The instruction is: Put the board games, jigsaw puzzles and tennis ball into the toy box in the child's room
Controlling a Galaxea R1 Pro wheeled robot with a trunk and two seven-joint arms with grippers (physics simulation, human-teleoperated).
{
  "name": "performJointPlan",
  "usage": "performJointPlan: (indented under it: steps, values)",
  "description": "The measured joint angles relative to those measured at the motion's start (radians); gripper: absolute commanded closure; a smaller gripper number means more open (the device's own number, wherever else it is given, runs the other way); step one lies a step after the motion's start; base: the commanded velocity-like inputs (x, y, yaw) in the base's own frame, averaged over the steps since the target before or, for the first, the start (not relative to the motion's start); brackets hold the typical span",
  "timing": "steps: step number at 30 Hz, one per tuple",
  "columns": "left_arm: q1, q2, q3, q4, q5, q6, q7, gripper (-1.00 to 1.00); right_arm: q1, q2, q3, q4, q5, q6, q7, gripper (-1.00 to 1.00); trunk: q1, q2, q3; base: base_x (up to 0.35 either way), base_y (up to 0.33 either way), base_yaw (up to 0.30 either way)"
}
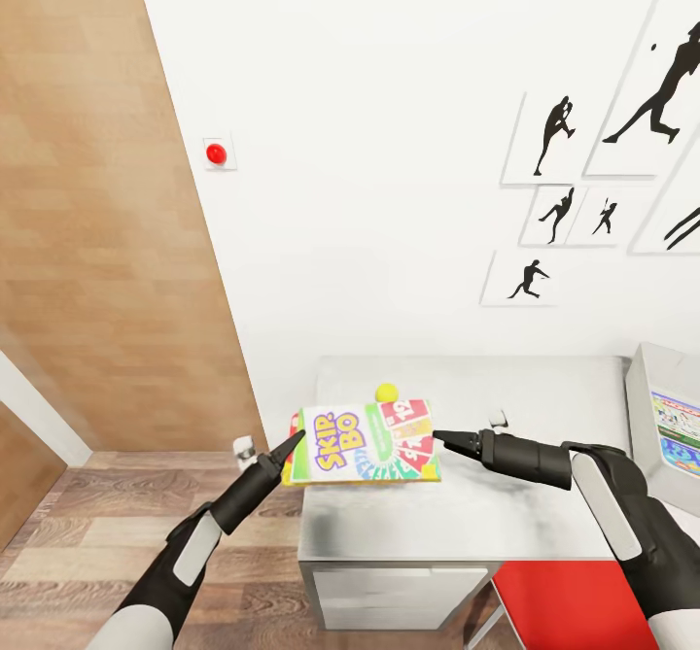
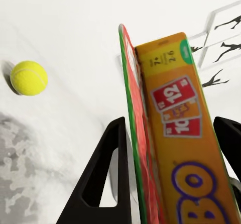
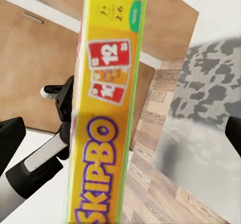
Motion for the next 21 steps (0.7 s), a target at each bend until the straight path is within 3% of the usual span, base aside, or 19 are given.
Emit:
performJointPlan:
  steps: [21]
  values:
    - [-0.005, -0.005, 0.003, -0.002, 0.001, -0.01, 0.025, 1.0, 0.0, 0.006, 0.0, 0.0, 0.0, 0.0, -0.005, -1.0, 0.0, 0.0, 0.0, 0.0, 0.0, 0.0]
